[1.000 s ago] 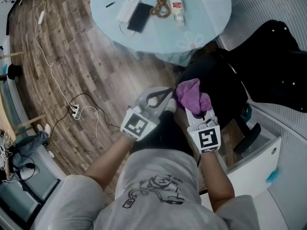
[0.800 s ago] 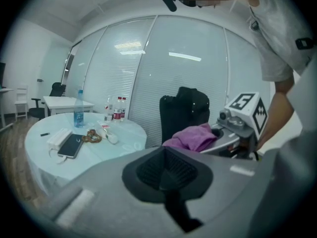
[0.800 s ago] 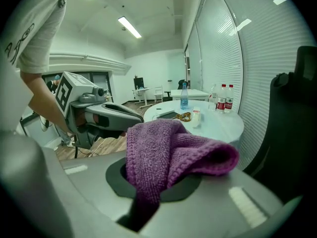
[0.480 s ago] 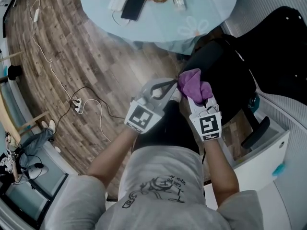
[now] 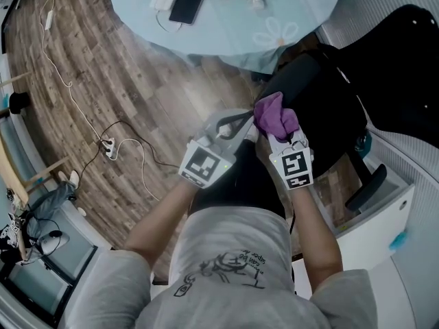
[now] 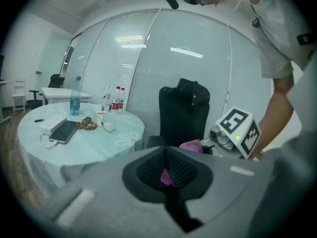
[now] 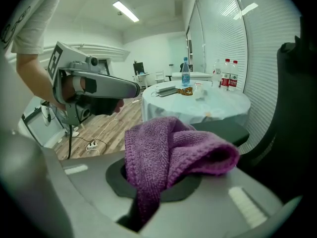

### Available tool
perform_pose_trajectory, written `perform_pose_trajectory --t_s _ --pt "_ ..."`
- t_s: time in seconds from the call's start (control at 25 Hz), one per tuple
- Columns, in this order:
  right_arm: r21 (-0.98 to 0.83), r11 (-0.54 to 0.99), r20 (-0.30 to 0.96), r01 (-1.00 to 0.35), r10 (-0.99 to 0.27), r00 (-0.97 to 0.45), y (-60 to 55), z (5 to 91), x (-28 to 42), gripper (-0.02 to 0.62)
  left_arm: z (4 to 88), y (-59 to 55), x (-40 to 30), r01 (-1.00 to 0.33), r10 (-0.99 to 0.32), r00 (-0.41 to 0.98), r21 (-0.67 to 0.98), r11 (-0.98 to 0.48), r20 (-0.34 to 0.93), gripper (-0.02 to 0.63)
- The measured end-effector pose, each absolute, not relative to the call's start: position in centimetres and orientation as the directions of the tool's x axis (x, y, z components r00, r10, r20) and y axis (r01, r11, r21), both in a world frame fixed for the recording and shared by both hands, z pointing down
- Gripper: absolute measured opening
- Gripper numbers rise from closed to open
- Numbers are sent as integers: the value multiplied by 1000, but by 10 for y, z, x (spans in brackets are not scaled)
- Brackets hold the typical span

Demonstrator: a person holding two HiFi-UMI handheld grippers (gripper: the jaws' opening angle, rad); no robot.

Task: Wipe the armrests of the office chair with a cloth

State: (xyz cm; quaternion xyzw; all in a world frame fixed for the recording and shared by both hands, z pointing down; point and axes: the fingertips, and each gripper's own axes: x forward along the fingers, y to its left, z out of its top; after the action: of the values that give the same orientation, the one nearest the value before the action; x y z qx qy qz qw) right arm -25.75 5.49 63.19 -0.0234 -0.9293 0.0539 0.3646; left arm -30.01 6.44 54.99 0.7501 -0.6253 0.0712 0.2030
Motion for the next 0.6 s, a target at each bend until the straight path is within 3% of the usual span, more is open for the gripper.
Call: perform_pose_trajectory --t_s 0.6 --pt "-94 995 689 41 95 -719 19 636 -265 40 551 60 -295 -964 -903 222 221 -147 368 2"
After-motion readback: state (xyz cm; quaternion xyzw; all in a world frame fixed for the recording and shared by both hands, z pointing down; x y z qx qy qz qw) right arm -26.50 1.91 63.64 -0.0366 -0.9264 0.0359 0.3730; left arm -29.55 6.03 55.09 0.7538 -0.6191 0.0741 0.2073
